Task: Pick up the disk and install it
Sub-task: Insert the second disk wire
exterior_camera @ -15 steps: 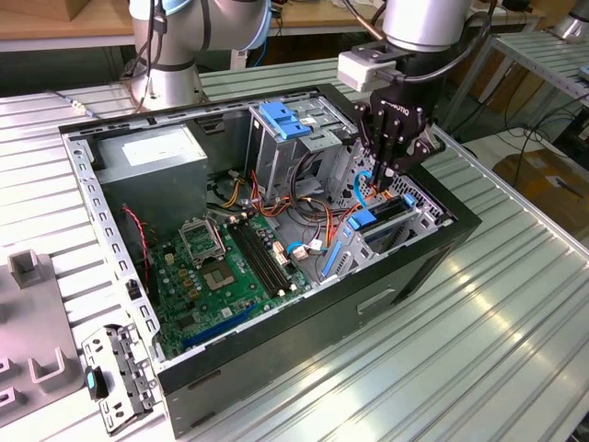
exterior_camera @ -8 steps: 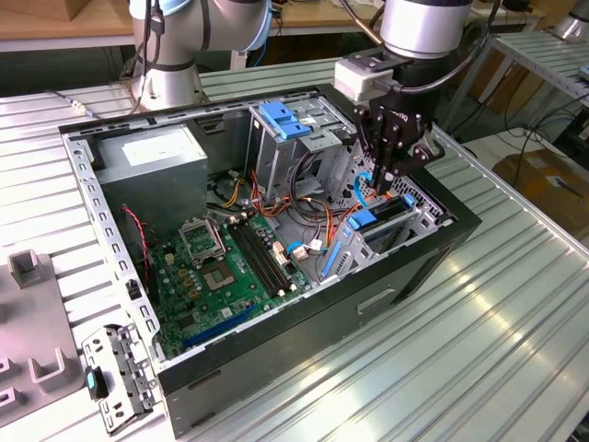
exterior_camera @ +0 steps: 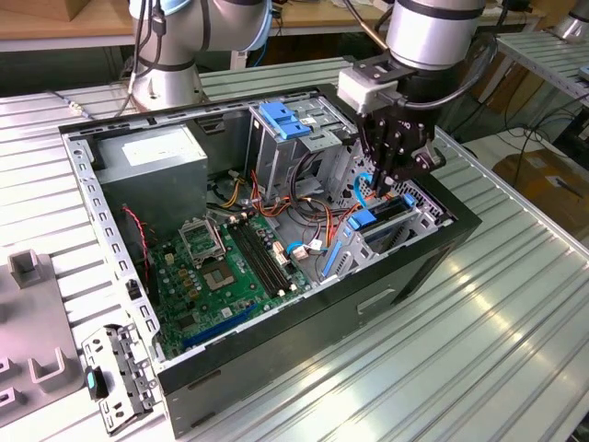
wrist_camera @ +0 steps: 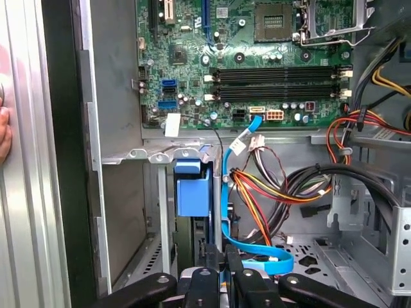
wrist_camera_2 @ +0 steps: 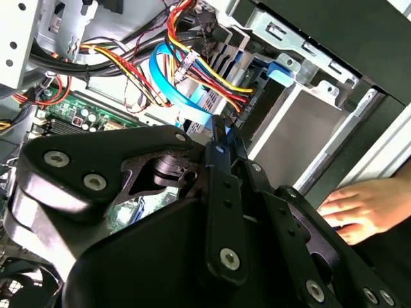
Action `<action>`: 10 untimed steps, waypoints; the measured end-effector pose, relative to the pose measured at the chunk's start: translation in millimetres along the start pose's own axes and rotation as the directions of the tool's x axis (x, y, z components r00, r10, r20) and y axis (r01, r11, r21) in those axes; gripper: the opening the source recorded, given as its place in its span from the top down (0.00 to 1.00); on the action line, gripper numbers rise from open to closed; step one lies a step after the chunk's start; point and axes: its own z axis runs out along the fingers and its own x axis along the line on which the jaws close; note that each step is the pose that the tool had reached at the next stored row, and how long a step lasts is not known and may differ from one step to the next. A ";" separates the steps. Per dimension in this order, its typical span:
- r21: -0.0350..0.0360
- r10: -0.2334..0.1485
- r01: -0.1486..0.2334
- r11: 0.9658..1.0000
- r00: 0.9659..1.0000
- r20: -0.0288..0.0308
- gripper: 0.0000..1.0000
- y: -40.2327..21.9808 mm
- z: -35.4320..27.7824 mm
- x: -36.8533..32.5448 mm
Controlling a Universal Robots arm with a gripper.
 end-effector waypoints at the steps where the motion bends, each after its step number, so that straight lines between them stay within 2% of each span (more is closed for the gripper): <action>1: 0.008 0.001 -0.001 1.000 1.000 0.000 0.84 2.4 -0.2 0.9; 3: 0.017 0.002 -0.002 1.000 1.000 0.001 0.84 5.5 -0.1 1.7; 4: 0.028 0.002 -0.002 1.000 1.000 0.002 0.84 6.7 0.2 3.3; 5: 0.034 0.003 -0.003 0.999 1.000 0.005 0.84 6.9 0.7 5.5; 7: 0.040 0.004 -0.004 0.999 1.000 0.013 0.84 7.6 1.6 9.0; 10: 0.044 0.006 -0.007 0.999 1.000 0.027 0.84 11.0 2.3 11.9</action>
